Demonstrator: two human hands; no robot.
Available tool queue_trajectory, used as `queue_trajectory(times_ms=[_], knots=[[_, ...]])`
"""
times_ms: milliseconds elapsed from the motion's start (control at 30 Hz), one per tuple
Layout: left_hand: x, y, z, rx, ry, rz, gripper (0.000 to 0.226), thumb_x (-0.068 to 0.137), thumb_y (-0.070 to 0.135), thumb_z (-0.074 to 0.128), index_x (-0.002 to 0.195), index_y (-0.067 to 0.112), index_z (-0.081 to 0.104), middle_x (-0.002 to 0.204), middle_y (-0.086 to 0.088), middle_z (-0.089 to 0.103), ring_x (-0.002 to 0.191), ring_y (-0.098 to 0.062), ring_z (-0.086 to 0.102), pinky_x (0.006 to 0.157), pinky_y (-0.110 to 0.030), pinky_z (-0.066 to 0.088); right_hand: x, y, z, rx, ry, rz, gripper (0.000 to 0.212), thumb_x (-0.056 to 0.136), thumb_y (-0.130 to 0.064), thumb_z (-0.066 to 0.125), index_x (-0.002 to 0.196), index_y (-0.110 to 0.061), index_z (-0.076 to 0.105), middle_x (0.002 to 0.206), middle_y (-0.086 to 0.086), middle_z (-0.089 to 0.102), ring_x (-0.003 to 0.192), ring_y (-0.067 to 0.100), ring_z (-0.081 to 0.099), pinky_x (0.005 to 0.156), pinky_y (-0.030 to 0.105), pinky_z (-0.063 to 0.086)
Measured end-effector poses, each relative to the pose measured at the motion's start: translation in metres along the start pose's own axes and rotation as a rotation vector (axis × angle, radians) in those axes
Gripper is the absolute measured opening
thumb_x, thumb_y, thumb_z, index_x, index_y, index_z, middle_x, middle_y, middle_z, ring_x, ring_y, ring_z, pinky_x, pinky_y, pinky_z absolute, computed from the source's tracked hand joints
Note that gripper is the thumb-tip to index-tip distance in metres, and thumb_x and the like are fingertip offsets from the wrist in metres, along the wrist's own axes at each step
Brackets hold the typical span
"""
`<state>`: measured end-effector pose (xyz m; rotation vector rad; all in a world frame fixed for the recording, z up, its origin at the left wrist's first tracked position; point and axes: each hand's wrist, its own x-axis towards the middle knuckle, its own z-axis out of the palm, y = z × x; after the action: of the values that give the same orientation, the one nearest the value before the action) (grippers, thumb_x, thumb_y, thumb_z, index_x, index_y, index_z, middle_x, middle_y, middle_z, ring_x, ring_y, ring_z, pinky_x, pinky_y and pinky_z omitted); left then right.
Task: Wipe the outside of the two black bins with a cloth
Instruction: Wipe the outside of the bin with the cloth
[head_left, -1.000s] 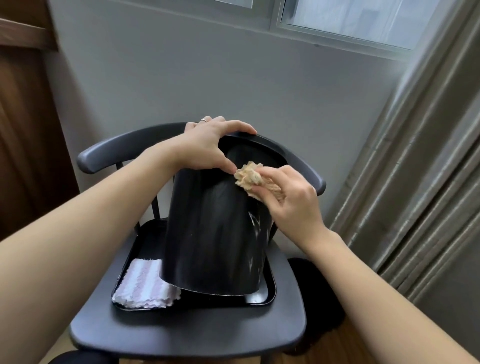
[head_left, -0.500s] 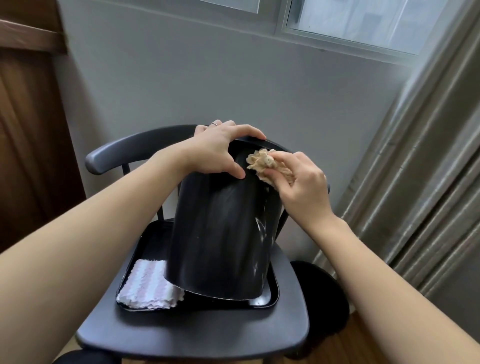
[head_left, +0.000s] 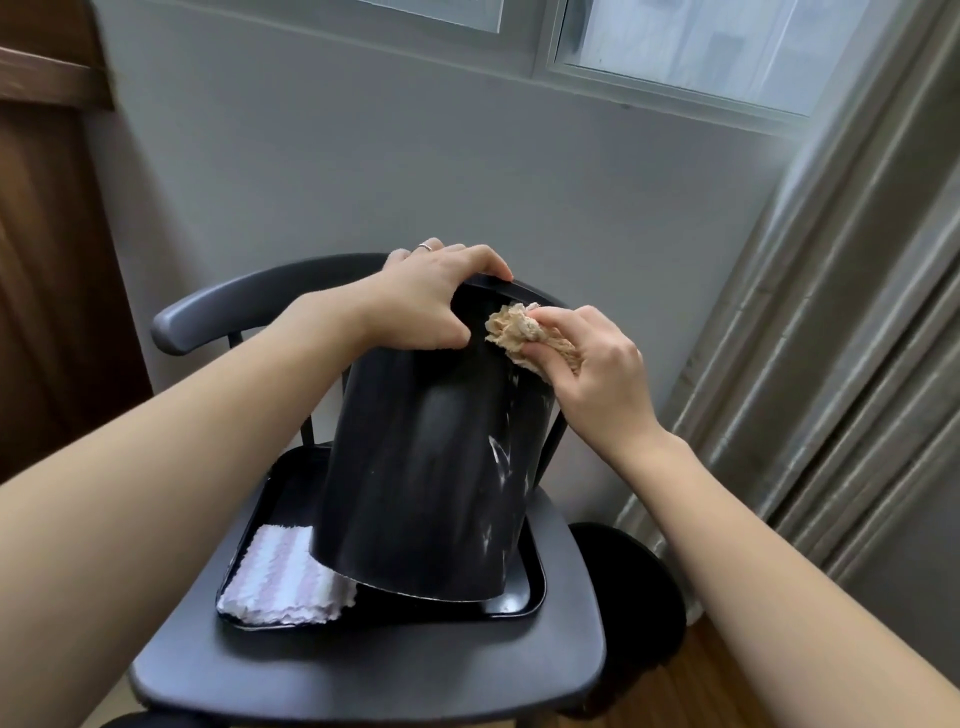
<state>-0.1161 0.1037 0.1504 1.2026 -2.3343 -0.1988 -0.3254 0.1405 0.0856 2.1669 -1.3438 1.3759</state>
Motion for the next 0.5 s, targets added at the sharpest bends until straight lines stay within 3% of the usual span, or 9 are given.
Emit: queue_trajectory(times_ms=[67, 167, 267, 500], knots=[[0.0017, 0.0064, 0.0025, 0.070, -0.002, 0.002, 0.069, 0.077, 0.019, 0.074, 0.137, 0.037, 0.045, 0.107, 0.022, 0.048, 0.124, -0.018, 0.038, 0.116, -0.044, 0.024, -0.0013, 0.0009, -0.0013, 0.014, 0.002, 0.000, 0.029, 0.089, -0.021, 0.073, 0.117, -0.016, 0.071, 0.102, 0.003, 0.069, 0.096, 0.022, 0.064, 0.086, 0.030, 0.048], [0.0027, 0.0085, 0.0063, 0.142, -0.016, -0.009, 0.080, 0.075, 0.036, 0.084, 0.143, 0.043, 0.043, 0.122, 0.013, 0.049, 0.134, -0.020, 0.033, 0.118, -0.045, 0.019, -0.0036, 0.0012, -0.0017, 0.027, 0.003, 0.004, 0.029, 0.090, -0.022, 0.072, 0.118, -0.017, 0.071, 0.104, 0.002, 0.069, 0.098, 0.022, 0.064, 0.088, 0.033, 0.049], [0.0007, 0.0069, 0.0051, 0.057, 0.003, 0.004, 0.082, 0.073, 0.031, 0.087, 0.142, 0.049, 0.046, 0.118, 0.012, 0.049, 0.132, -0.018, 0.031, 0.113, -0.037, 0.015, -0.0065, 0.0010, -0.0023, 0.047, 0.016, 0.027, 0.029, 0.090, -0.023, 0.072, 0.118, -0.018, 0.070, 0.106, 0.000, 0.070, 0.099, 0.020, 0.065, 0.089, 0.029, 0.048], [-0.0042, 0.0006, 0.0024, -0.036, 0.027, 0.004, 0.081, 0.072, 0.024, 0.088, 0.139, 0.052, 0.049, 0.121, 0.011, 0.054, 0.128, -0.014, 0.035, 0.117, -0.039, 0.018, -0.0029, -0.0035, -0.0040, 0.078, 0.004, 0.025, 0.028, 0.090, -0.022, 0.072, 0.118, -0.017, 0.070, 0.106, 0.002, 0.070, 0.100, 0.021, 0.065, 0.090, 0.032, 0.049]])
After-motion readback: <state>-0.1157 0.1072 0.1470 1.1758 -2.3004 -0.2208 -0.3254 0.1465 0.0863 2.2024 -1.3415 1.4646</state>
